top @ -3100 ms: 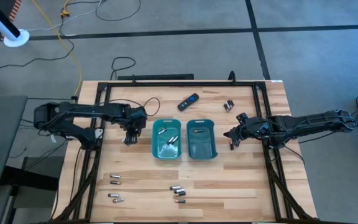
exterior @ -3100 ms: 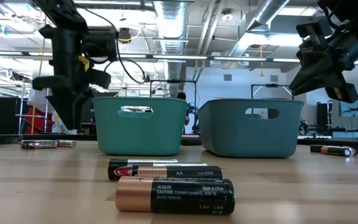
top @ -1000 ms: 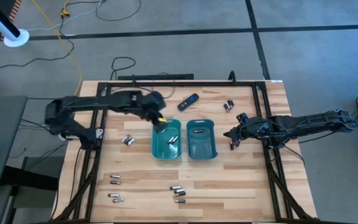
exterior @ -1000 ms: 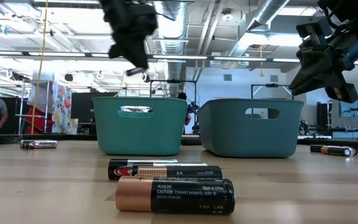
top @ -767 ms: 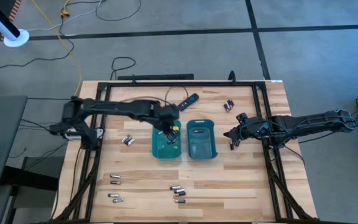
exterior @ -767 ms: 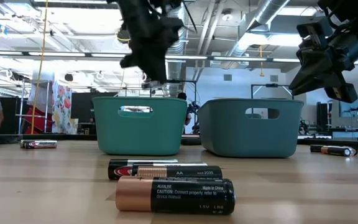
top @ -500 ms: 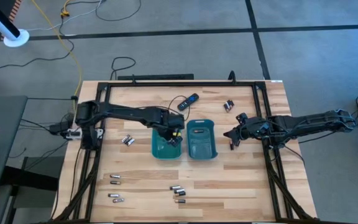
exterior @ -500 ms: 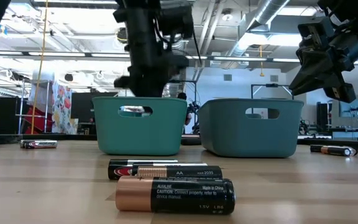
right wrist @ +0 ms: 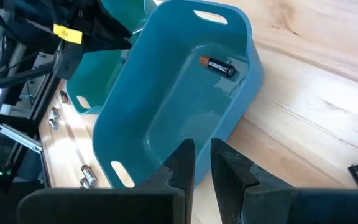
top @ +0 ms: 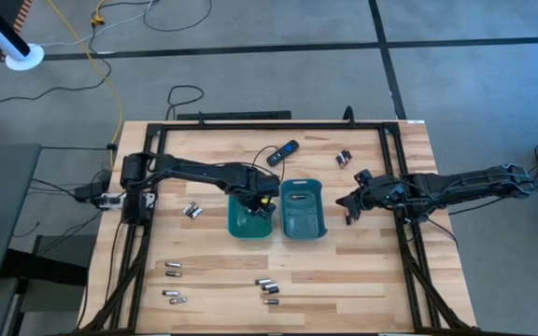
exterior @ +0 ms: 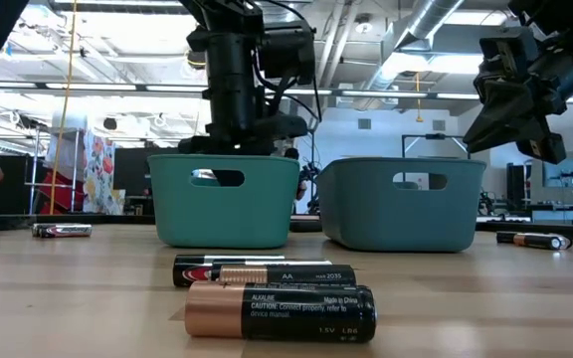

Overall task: Sort batteries
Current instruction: Put the silver and black battery into the green bin

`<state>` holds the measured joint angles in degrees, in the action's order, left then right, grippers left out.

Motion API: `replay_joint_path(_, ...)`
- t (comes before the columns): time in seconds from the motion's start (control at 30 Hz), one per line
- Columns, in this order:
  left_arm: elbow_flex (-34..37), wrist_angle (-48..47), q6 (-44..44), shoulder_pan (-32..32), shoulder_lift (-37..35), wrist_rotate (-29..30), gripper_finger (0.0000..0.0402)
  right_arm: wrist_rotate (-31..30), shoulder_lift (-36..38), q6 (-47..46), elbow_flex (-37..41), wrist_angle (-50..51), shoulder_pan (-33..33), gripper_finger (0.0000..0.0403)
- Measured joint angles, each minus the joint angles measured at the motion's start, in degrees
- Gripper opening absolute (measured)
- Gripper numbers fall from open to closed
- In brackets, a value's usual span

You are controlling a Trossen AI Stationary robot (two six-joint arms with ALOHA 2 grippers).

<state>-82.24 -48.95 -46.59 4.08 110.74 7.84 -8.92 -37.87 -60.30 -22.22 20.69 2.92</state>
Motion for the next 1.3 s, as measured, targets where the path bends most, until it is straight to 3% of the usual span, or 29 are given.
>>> replay_joint_path(0.17,0.0,0.0,0.0,0.0,0.0,0.0,0.0131,0.0,0.0,0.4,0.0,0.0,0.0,0.0071)
replay_joint_path(0.5,-1.0,-0.1,0.9,0.0,-2.2,0.1,0.0138,0.0,0.0,0.8,0.0,0.0,0.0,0.0071)
replay_joint_path(0.7,-2.0,-0.9,6.8,0.0,-7.8,0.7,0.0138,0.0,0.0,0.8,0.0,0.0,0.0,0.0071)
replay_joint_path(0.9,-1.6,-10.5,11.7,0.0,-16.0,5.8,0.0139,0.0,0.0,-3.2,0.0,-0.2,0.0,0.0071)
replay_joint_path(1.07,6.2,-14.3,12.5,0.0,-26.4,10.5,0.0139,0.0,0.0,-6.0,0.0,-0.2,0.0,0.0071)
replay_joint_path(1.3,26.0,-13.2,6.8,0.0,-43.3,10.4,0.0139,0.0,0.0,-7.3,0.0,-0.3,0.0,0.0071)
